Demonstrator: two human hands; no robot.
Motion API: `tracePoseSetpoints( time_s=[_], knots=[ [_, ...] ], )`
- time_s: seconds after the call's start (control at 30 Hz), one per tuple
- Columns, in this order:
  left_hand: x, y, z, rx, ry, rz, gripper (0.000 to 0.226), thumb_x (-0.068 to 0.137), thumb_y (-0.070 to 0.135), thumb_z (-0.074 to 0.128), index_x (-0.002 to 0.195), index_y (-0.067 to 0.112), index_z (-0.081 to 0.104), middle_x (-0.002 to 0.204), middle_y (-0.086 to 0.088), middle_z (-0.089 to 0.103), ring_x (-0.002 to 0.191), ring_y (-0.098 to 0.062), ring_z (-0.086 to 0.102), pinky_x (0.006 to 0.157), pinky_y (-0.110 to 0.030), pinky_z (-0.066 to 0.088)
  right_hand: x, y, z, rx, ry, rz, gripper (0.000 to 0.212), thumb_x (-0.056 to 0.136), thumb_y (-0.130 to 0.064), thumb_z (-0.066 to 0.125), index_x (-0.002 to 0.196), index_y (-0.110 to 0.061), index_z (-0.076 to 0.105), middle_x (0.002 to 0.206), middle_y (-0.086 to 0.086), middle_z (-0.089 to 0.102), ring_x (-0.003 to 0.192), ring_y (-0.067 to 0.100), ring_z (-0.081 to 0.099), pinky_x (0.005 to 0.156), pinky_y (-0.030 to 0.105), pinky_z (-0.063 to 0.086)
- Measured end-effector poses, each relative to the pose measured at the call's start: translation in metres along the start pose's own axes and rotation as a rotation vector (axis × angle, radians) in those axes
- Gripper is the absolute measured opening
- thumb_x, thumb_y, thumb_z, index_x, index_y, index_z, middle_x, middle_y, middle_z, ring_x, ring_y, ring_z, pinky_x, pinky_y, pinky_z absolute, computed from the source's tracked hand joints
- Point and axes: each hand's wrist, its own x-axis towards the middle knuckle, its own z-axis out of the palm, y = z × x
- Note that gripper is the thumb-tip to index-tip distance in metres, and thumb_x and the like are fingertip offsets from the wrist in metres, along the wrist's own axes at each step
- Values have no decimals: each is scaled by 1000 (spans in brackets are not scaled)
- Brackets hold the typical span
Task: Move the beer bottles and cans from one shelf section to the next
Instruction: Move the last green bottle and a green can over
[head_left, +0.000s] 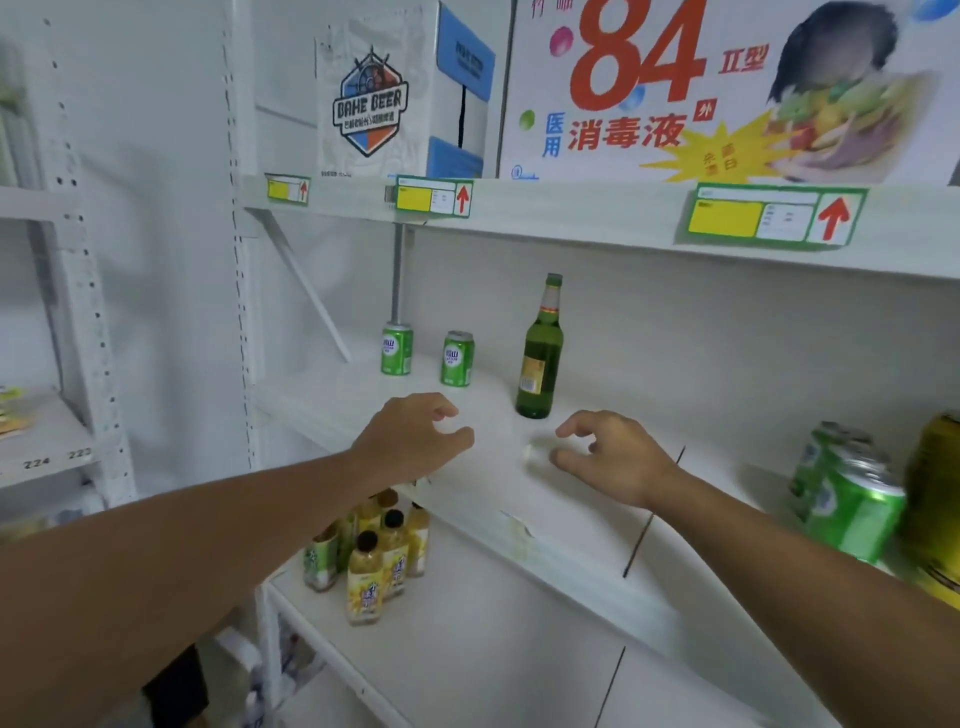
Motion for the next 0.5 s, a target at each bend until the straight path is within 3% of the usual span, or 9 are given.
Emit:
tracePoseSetpoints(
  time_s=[0.1,0.27,0.4,0.5],
  knots=[
    [16,-4,5,44,15,-10,62,77,70,69,132,40,68,138,16,65,125,-11,63,103,-42,58,28,6,6,12,1,-14,47,93,-53,72,135,-33,67,140,-3,60,123,22,63,103,38,54],
    [52,4,-1,279,69,47,58,85,67,72,136,38,68,140,11,68,126,-15,65,106,-37,54,75,17,5,1,-5,-12,52,92,-52,73,137,-29,62,133,0,61,115,21,61,97,40,55],
    [80,-1,4,336,35,18,59,92,64,70,142,33,65,143,8,66,127,-18,65,107,-36,53,108,29,13,192,41,40,46,92,-48,77,129,-26,59,124,0,67,102,17,64,84,34,55],
    [105,-15,19,277,47,-39,59,96,59,69,145,27,61,140,4,67,122,-20,66,105,-35,53,128,34,23,405,73,132,75,90,-50,80,152,-27,44,121,1,62,101,19,64,81,34,56]
  ],
)
